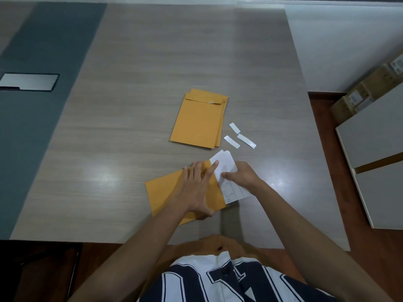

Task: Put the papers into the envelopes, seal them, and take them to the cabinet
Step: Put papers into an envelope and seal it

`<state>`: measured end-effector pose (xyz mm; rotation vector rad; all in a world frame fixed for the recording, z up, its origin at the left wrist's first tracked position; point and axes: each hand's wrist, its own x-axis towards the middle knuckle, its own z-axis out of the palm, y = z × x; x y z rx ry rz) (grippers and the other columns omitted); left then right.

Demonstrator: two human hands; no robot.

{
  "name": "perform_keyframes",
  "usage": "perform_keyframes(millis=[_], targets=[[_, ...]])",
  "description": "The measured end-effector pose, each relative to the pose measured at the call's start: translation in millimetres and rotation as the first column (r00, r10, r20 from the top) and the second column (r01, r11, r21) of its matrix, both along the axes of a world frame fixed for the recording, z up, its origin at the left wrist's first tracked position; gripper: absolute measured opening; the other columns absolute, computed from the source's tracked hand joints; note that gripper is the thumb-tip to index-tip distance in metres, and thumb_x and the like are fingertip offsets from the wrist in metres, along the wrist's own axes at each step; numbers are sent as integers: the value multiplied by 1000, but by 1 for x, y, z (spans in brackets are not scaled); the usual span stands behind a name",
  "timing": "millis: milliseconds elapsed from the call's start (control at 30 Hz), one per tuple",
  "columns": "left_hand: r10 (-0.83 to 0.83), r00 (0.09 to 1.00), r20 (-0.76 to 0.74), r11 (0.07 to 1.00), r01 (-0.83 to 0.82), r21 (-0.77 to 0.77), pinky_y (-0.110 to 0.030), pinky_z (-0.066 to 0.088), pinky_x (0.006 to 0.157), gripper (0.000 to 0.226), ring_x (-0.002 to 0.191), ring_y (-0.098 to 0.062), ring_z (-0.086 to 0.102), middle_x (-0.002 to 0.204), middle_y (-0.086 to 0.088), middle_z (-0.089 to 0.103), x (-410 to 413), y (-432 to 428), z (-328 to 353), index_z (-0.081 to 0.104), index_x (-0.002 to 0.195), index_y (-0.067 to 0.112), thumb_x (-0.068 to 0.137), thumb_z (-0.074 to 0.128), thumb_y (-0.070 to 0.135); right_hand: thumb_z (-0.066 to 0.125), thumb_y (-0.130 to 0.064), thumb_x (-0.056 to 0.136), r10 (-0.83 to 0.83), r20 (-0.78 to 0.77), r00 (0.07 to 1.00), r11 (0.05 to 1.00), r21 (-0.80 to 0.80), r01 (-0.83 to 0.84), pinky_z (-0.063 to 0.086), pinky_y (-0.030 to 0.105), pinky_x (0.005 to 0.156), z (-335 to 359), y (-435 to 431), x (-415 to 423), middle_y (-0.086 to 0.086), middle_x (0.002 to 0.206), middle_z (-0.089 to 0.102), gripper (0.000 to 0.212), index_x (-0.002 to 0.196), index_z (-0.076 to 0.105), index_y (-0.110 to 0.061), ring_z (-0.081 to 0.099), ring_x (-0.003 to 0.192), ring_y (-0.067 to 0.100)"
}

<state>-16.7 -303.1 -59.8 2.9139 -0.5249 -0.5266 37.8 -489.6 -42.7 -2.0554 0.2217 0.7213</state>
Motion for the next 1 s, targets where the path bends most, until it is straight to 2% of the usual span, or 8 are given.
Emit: perform_keyframes(millis=[167,233,333,400,500,700,800,1000], targets=[[12,1000,3,1000,-12,-21,-58,13,118,148,146,-35,10,156,-18,9,3,3,5,-25,150,29,48,74,73,61,-19,93,-11,-50,999,999,48,13,48,27,67,8,0,-3,-3,90,66,7,98,65,-18,60,80,12],[12,1000,5,999,-12,-39,-58,14,117,149,146,-35,10,156,-18,10,4,3,8,-26,150,30,48,75,72,58,-16,94,-29,-99,995,996,82,37,48,31,72,9,0,-4,1,91,66,7,96,65,-16,61,82,15],[-4,1000,6,998,4,-68,-59,15,117,150,146,-36,8,156,-18,9,6,-3,14,-27,150,31,49,77,70,57,-24,97,-18,-205,978,989,138,47,52,40,86,8,9,-10,8,110,65,20,112,61,-11,61,99,25],[-11,1000,2,998,11,-65,-59,14,117,150,148,-35,6,158,-17,7,7,-3,15,-27,150,31,50,78,70,53,-29,100,6,-252,968,987,158,35,51,35,78,8,14,-13,4,110,63,24,117,58,-12,60,96,21],[-12,1000,-9,998,11,-63,-59,14,117,150,149,-36,5,160,-16,4,5,2,12,-27,150,32,49,77,71,56,-26,99,1,-250,968,988,147,37,51,26,64,13,12,-12,-1,98,64,17,110,60,-12,62,86,15],[-37,999,-11,995,35,-94,-57,14,119,150,148,-36,7,159,-18,8,0,5,13,-30,148,37,50,79,68,63,-16,95,0,-229,974,994,107,25,59,33,69,6,13,-9,11,89,69,17,102,68,-2,67,76,21],[-42,999,-3,994,41,-102,-57,15,118,150,147,-36,10,157,-17,11,0,6,12,-27,149,36,48,80,67,59,-14,97,48,-256,966,994,110,-20,61,41,76,6,18,-9,19,95,69,20,105,66,2,70,84,30],[-47,999,16,992,48,-112,-56,15,119,150,147,-36,9,157,-18,12,-1,6,12,-26,150,35,49,81,67,57,-9,97,105,-241,965,993,75,-89,62,33,69,11,19,-4,24,103,70,18,107,67,2,70,81,27]])
